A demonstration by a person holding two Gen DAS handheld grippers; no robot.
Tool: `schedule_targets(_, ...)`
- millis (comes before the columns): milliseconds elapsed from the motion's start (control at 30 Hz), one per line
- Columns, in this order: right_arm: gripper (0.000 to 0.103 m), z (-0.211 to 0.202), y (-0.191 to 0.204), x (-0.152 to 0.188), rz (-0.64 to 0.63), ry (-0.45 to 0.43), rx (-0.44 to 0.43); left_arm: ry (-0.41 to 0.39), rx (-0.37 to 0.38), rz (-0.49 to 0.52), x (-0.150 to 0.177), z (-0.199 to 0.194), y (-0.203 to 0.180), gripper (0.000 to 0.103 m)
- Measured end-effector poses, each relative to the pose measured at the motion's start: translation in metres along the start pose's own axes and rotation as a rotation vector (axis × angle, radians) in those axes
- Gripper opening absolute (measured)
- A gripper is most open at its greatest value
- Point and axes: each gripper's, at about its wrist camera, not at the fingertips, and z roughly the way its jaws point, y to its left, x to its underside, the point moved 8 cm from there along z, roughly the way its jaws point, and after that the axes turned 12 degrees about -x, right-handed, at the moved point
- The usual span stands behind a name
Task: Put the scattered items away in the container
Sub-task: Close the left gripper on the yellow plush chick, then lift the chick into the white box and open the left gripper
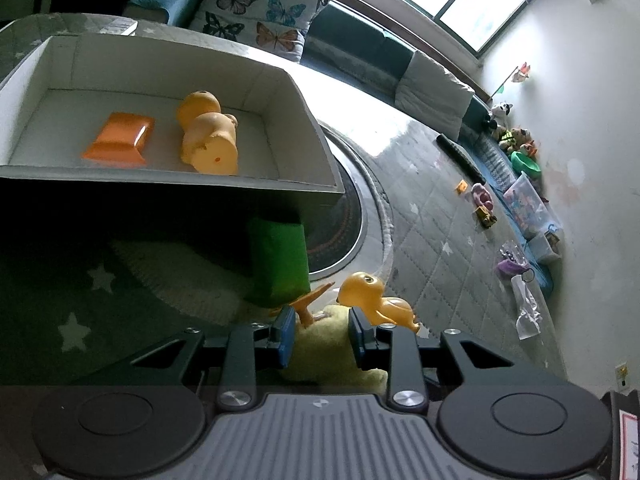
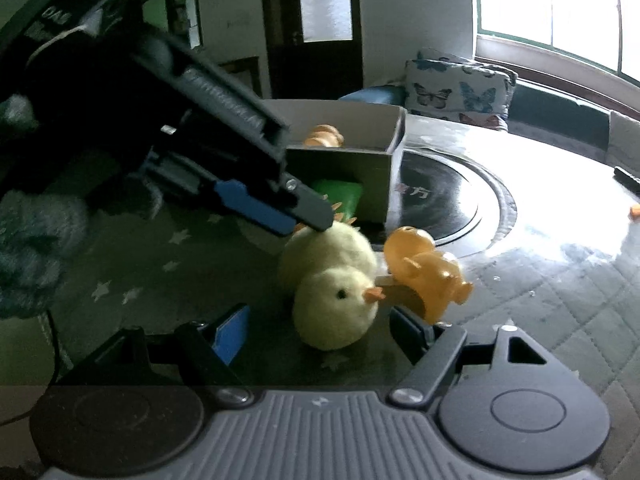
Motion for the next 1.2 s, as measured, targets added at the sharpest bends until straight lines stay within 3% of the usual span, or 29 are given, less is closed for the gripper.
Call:
schedule_targets(133, 0.076, 0.006, -0.003, -0.007, 0.0, -0.006, -0.008, 0.011, 0.009, -0.022, -0.002, 0.005, 0.0, 0.033)
schedule_targets(233, 0.066, 0.012, -0.004, -0.009, 0.003, -0.002, -0.023, 0.013, 0.012, -0.034, -0.003, 0.008, 0.0, 0.033)
schedule_targets(533, 0.05, 0.017, -0.014, -0.011, 0.042, 0.005, -0.021, 0.018, 0.032, -0.071, 0.0, 0.011, 0.002, 0.036)
schedule_targets(933, 0.049, 0.017, -0.014, -0.01, 0.061, -0.002, -0.023, 0.017, 0.041, -0.063, 0.003, 0.006, 0.003, 0.036)
schedule_targets(1200, 0.048, 0.007, -0.002, -0.025, 0.017, -0.052, -0.022, -0.062, 0.052, -0.035, -0.01, -0.025, -0.003, 0.033)
